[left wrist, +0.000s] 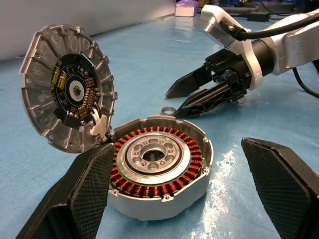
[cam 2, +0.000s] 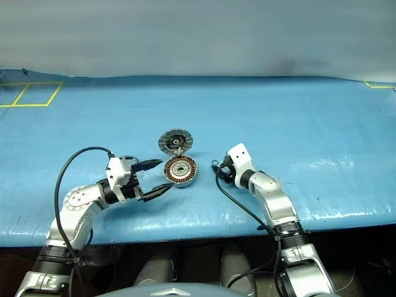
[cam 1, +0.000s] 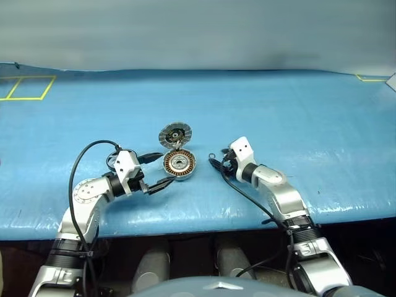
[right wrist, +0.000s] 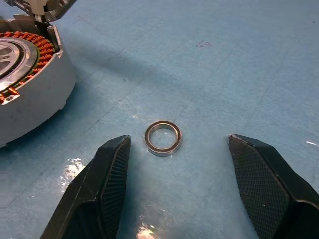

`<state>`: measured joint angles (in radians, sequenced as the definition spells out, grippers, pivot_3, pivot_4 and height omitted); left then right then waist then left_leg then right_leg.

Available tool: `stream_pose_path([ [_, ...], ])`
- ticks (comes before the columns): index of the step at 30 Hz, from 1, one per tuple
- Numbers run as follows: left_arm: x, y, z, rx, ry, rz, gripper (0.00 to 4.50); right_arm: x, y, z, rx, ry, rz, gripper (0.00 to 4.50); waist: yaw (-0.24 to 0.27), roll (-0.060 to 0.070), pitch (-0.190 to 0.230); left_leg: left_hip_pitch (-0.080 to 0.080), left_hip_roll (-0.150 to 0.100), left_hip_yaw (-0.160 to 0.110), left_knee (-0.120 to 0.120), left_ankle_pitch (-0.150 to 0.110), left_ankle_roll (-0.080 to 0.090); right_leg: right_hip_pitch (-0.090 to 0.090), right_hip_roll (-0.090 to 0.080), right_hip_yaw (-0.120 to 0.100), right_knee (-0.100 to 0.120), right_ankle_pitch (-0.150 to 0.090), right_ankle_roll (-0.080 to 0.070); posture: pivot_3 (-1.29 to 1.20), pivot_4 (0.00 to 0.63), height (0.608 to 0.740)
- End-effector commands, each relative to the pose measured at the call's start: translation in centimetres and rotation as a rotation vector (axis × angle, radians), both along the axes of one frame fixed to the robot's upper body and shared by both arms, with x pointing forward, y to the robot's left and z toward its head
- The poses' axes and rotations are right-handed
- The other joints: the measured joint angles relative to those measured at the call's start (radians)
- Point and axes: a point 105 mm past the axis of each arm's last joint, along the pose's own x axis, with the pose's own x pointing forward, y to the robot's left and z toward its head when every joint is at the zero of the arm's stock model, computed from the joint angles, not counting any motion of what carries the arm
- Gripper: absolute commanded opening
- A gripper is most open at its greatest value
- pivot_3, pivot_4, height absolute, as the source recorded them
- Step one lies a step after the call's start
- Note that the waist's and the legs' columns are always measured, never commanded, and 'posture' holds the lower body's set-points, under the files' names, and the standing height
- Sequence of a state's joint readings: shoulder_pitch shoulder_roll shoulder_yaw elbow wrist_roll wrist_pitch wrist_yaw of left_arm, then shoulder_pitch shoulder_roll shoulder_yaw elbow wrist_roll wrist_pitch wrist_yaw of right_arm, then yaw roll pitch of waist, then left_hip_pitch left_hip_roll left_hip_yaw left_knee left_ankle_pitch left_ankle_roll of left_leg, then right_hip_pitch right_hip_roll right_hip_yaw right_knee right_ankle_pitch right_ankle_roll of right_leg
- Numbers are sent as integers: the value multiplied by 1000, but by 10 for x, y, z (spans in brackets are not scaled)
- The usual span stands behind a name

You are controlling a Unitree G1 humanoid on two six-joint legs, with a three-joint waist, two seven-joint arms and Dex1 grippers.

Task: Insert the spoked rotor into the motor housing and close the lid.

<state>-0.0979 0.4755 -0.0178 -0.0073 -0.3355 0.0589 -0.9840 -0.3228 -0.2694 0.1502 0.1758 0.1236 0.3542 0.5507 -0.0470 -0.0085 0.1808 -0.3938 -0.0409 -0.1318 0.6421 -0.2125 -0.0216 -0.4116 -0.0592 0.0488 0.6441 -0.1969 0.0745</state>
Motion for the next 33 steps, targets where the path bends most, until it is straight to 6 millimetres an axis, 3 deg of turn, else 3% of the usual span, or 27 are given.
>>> stream_pose_path([
  [1, 0, 2, 13, -19, -48, 4, 4456, 0, 5, 0, -6, -11, 18, 3083, 0, 0, 0, 0, 0, 0, 0, 0, 0, 0, 0, 0, 0, 0, 0, 0, 150, 740],
  [3, 0, 2, 13, -19, -49, 9, 4456, 1, 5, -1, -11, -13, 12, 2688, 0, 0, 0, 0, 0, 0, 0, 0, 0, 0, 0, 0, 0, 0, 0, 0, 150, 740],
  [9, 0, 4, 12, -14, -49, 19, 4456, 3, 1, -3, -34, -14, 0, 739, -2, 0, 0, 0, 0, 0, -1, 0, 0, 0, 0, 0, 0, 0, 0, 0, 150, 740],
  [14, -2, 7, 12, -15, -41, 23, 4456, 0, 1, -3, -45, -18, 6, 728, -1, 0, 0, 0, 0, 0, -2, 0, 0, 0, 0, 0, -1, 0, 0, 0, 150, 740],
  [18, -4, 11, 11, -1, -38, 23, 4456, -4, 8, 9, -20, -48, 20, 728, -1, 0, 0, 0, 0, 0, -3, 0, 0, -1, 0, 0, -1, -1, -1, 0, 150, 740],
  [27, -4, 21, 7, 32, -45, 55, 4456, -24, 52, 57, 42, -168, 196, 728, -4, 0, 0, 0, 1, 0, -9, 0, 0, -4, 0, 0, -2, -1, -2, 0, 150, 740],
  [33, -4, 22, 5, 20, -53, 70, 4456, -33, 72, 51, 41, -135, 271, 728, -1, 0, 0, 0, 0, 0, -11, 0, 0, -4, -1, -1, -3, -2, -2, 0, 150, 740],
])
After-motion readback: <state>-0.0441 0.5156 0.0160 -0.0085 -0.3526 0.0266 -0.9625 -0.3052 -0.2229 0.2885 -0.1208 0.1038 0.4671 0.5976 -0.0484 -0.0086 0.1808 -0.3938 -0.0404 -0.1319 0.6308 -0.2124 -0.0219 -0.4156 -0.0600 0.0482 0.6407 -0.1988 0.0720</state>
